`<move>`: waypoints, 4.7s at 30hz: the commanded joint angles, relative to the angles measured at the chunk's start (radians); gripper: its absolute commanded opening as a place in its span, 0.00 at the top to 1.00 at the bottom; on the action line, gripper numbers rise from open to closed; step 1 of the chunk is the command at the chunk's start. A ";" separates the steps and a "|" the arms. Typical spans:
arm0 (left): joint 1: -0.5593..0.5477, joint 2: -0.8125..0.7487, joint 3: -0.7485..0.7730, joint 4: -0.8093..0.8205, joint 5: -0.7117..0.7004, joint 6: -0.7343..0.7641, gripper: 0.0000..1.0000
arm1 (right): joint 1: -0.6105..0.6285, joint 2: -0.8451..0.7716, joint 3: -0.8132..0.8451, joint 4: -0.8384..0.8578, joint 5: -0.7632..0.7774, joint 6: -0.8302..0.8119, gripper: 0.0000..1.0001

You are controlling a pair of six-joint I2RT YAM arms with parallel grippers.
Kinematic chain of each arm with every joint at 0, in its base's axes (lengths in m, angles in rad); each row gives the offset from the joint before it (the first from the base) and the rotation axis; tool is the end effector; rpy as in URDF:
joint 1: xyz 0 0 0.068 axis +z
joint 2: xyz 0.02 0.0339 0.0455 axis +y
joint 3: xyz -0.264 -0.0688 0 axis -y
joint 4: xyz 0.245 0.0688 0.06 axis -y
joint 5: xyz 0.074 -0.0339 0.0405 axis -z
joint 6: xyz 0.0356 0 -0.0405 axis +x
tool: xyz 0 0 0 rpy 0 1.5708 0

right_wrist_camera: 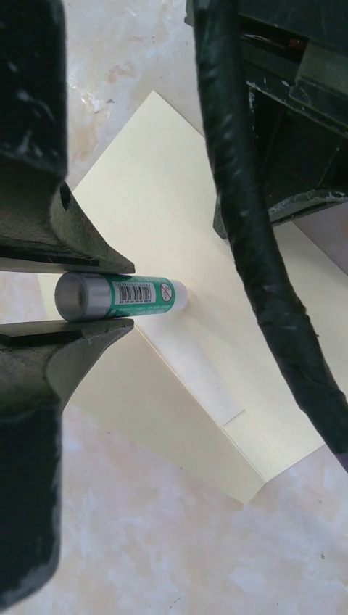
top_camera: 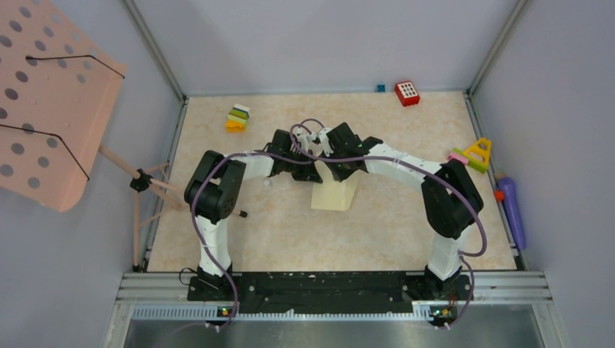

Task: Place the letter into the envelope and seal it
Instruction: Paint the envelope at the center of the board.

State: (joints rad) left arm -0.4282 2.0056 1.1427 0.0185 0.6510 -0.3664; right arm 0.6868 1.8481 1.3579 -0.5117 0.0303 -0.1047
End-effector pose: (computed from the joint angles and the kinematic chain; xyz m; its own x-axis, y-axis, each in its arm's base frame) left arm 0.3586 -0.1874 0.1293 -0.8844 0.0904 -0.4578 0.4066 0.6308 -0.6609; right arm 0.3067 0.2501 0.2127 -0.5830 -0.6131 -0.5331 -0.6858 0.7232 -0.0817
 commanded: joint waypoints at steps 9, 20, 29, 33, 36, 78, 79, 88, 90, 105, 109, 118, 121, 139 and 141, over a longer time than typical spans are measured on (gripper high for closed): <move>-0.010 0.032 -0.006 -0.067 -0.074 0.030 1.00 | 0.044 -0.043 0.001 -0.023 -0.015 -0.014 1.00; -0.010 0.031 -0.008 -0.065 -0.076 0.032 1.00 | 0.064 -0.056 0.001 -0.049 0.067 -0.040 1.00; -0.011 0.034 -0.007 -0.063 -0.077 0.030 1.00 | 0.083 -0.047 -0.001 -0.080 0.053 -0.051 1.00; -0.011 0.035 -0.008 -0.062 -0.075 0.030 1.00 | 0.090 -0.056 -0.004 -0.085 0.066 -0.058 1.00; -0.011 0.035 -0.008 -0.062 -0.075 0.032 1.00 | 0.094 -0.052 -0.007 -0.090 0.077 -0.063 1.00; -0.051 0.044 0.013 -0.106 -0.125 0.087 1.00 | 0.094 0.052 0.037 0.027 0.188 -0.069 1.00; -0.051 0.045 0.013 -0.107 -0.125 0.089 1.00 | 0.092 0.053 0.037 0.034 0.188 -0.068 1.00; -0.055 0.044 0.015 -0.111 -0.126 0.093 1.00 | 0.072 0.069 0.051 0.059 0.212 -0.065 1.00; -0.055 0.044 0.014 -0.110 -0.128 0.093 1.00 | 0.068 0.073 0.051 0.064 0.224 -0.066 1.00; -0.055 0.044 0.017 -0.115 -0.129 0.095 1.00 | 0.028 0.089 0.059 0.103 0.265 -0.069 1.00; -0.056 0.046 0.017 -0.115 -0.128 0.096 1.00 | 0.011 0.108 0.076 0.115 0.261 -0.072 1.00; -0.056 0.046 0.018 -0.115 -0.128 0.096 1.00 | 0.001 0.129 0.109 0.137 0.225 -0.072 1.00; -0.056 0.045 0.017 -0.115 -0.128 0.096 1.00 | 0.002 0.127 0.106 0.123 0.191 -0.071 1.00; -0.056 0.049 0.020 -0.120 -0.142 0.090 1.00 | 0.049 -0.012 0.000 0.030 0.101 -0.087 1.00; -0.056 0.048 0.021 -0.120 -0.143 0.089 1.00 | 0.056 -0.017 -0.004 0.025 0.095 -0.087 1.00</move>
State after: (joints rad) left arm -0.4690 2.0056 1.1759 -0.0231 0.5922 -0.3115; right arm 0.7147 1.8885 1.3651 -0.4503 0.1627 -0.1867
